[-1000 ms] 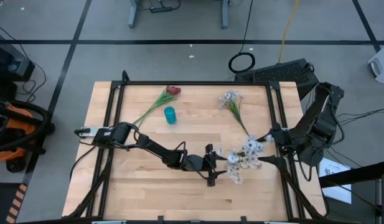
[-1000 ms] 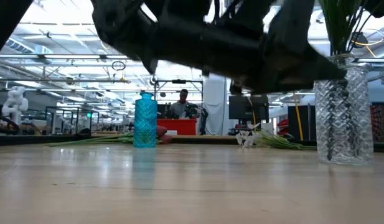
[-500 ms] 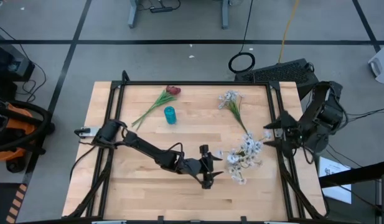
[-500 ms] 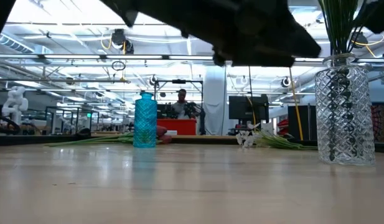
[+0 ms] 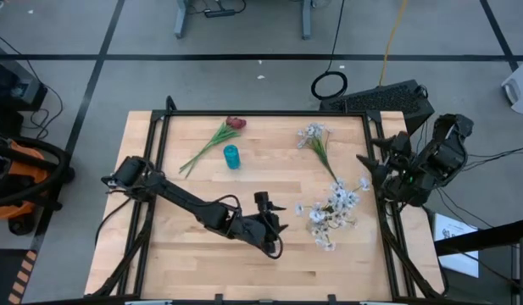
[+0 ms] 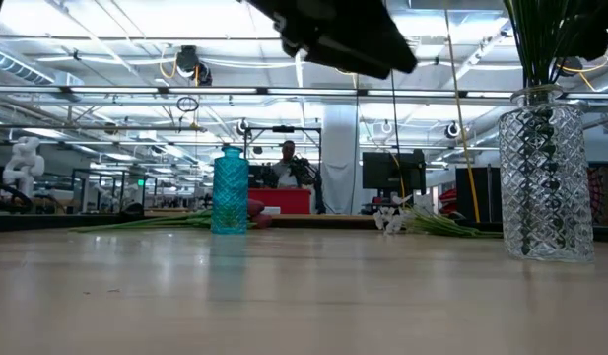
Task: Sort flowers into vase by color
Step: Put the white flowers into the transparent vase
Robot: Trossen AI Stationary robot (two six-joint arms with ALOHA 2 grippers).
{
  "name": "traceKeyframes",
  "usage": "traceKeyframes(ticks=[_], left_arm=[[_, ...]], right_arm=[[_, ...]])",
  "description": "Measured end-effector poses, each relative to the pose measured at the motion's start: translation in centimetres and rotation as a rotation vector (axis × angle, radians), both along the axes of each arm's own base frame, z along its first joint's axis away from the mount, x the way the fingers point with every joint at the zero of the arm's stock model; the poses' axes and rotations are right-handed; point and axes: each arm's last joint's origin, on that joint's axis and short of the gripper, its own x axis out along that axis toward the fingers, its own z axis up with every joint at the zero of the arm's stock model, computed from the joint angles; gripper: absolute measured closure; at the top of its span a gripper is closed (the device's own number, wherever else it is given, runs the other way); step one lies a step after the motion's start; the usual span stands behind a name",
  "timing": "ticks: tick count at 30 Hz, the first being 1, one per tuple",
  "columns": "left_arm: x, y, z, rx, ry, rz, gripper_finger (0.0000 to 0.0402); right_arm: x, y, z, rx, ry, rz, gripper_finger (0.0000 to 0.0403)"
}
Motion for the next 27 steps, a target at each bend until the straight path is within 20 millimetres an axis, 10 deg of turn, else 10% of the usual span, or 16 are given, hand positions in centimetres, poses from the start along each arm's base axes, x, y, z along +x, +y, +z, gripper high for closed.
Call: traceKeyframes(ticks=[16, 27], left_arm=[[0.0, 0.5, 0.3, -0.012, -0.01, 0.026, 0.0153], [1.2, 2.2, 1.5, -0.053, -0.095, 0.063, 0.0153]], right_arm=[[1.2, 0.0, 5.0, -0.153, -0.234, -0.208, 0.005], [4.8, 0.1, 8.4, -0.277, -0.076, -0.187, 0.005]])
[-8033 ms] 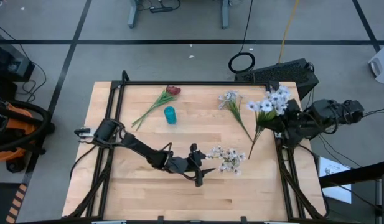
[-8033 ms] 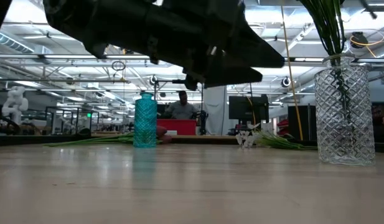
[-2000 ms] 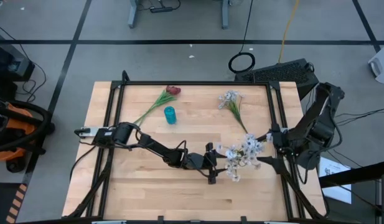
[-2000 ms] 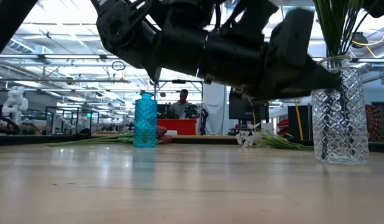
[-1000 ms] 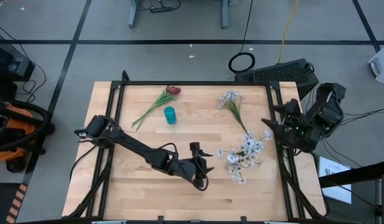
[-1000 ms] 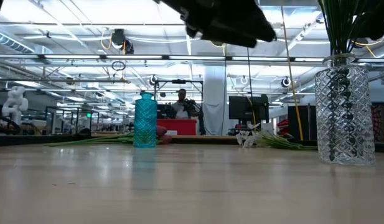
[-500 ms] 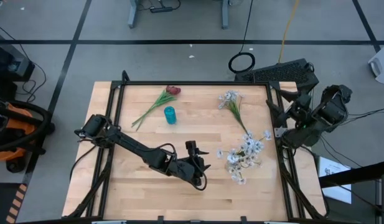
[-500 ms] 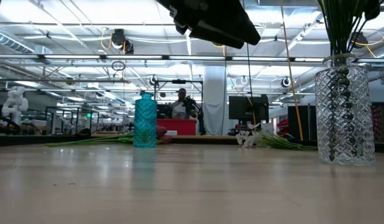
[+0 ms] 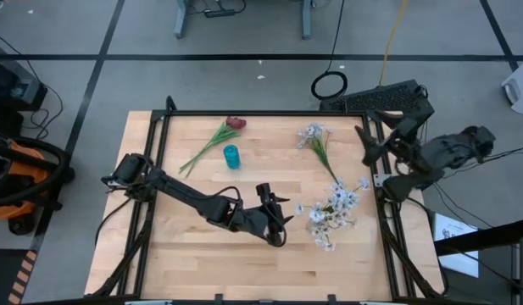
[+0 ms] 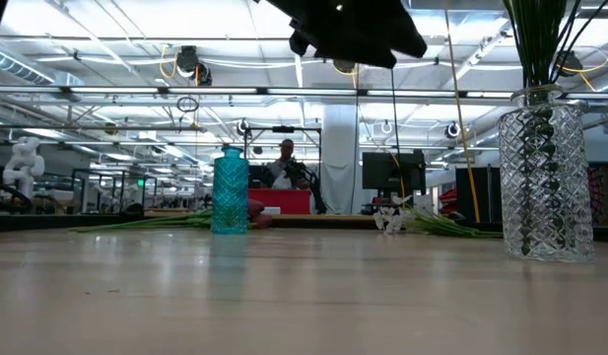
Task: Sort flowers into vase by color
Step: Put the white flowers into the transparent vase
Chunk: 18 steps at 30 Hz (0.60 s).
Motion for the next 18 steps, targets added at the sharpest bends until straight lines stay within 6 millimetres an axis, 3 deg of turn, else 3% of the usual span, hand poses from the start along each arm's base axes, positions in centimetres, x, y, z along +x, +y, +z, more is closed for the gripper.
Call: traceKeyframes(ticks=[8, 15, 18], left_arm=[[0.0, -0.5, 0.6, -0.014, -0.02, -0.007, 0.0153], [-0.4, -1.7, 0.5, -0.011, -0.012, -0.036, 0.0153], [-0.6, -2.0, 0.5, -0.009, -0.01, -0.042, 0.0153]], right_arm=[[3.9, -2.1, -1.6, 0.007, 0.183, -0.056, 0.005], [4.8, -6.1, -2.3, 0.121, 0.224, -0.111, 0.005], [5.5, -7.9, -3.5, 0.171, 0.245, -0.126, 0.005]])
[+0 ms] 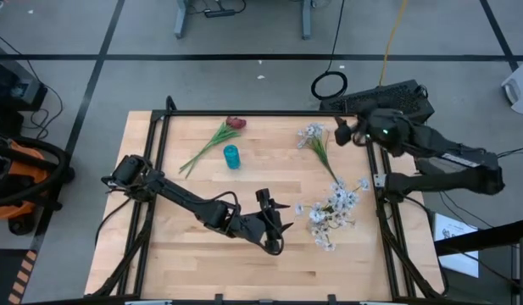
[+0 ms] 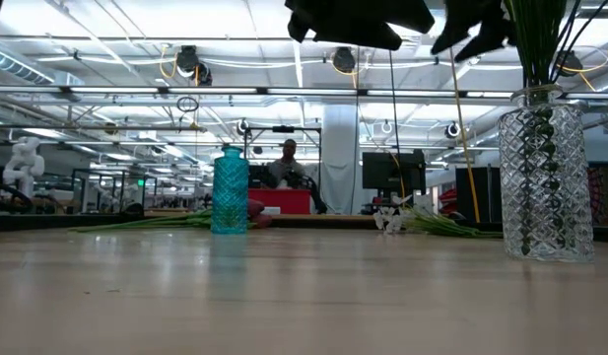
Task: Sort flowers into vase by color
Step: Put the white flowers into the transparent vase
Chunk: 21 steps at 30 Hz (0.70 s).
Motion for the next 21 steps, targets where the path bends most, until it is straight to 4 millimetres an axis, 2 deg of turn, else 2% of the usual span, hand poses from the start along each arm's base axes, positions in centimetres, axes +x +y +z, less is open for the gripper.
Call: traceKeyframes(ticks=[5, 8, 14, 21], left_arm=[[-0.2, -0.5, -0.1, 0.005, 0.007, -0.01, 0.0153], [-0.5, -0.8, -0.3, 0.021, 0.035, -0.012, 0.0153], [-1.1, -0.3, -1.4, 0.021, 0.143, 0.046, 0.0153], [-1.4, 0.0, -2.5, -0.012, 0.131, 0.068, 0.0153]], right_arm=[[2.2, -2.7, -4.2, 0.095, 0.043, 0.04, 0.005], [3.0, -3.7, -6.0, 0.127, 0.043, 0.052, 0.005], [3.7, -4.9, -10.3, 0.229, 0.108, 0.054, 0.005], [4.4, -5.3, -16.1, 0.378, 0.161, 0.075, 0.005]])
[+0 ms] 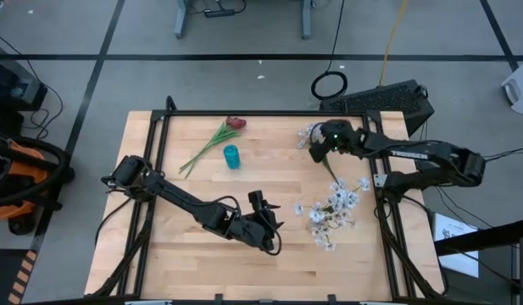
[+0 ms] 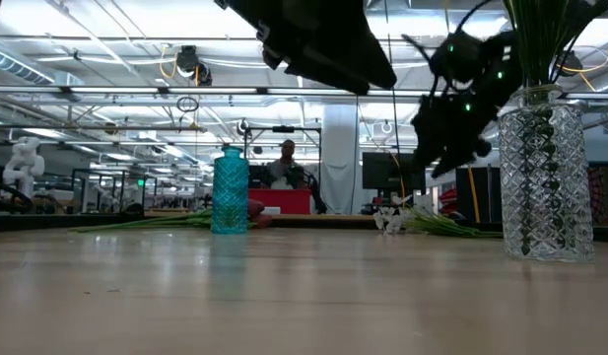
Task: Sort flowers into vase by color
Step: Put the white flowers into the transparent vase
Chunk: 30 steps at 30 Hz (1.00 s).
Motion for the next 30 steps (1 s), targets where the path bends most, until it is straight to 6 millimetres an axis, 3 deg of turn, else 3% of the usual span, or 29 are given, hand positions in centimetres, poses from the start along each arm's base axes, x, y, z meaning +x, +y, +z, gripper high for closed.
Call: traceKeyframes(ticks=[3, 10, 16, 30], left_arm=[[0.0, 0.0, -0.1, -0.026, -0.023, 0.01, 0.0153], [0.0, 0.0, -0.1, -0.047, -0.034, 0.009, 0.0153], [0.0, -0.1, -0.2, -0.06, -0.028, -0.012, 0.0153], [0.0, -0.2, -0.2, -0.059, -0.026, -0.016, 0.0153]], right_arm=[[-0.1, 0.1, -2.1, 0.062, 0.046, -0.005, 0.005], [0.4, -0.2, -4.6, 0.122, 0.115, -0.047, 0.005], [0.4, -0.5, -5.8, 0.09, 0.177, -0.143, 0.005], [1.0, -0.8, -7.8, 0.133, 0.217, -0.154, 0.0052]])
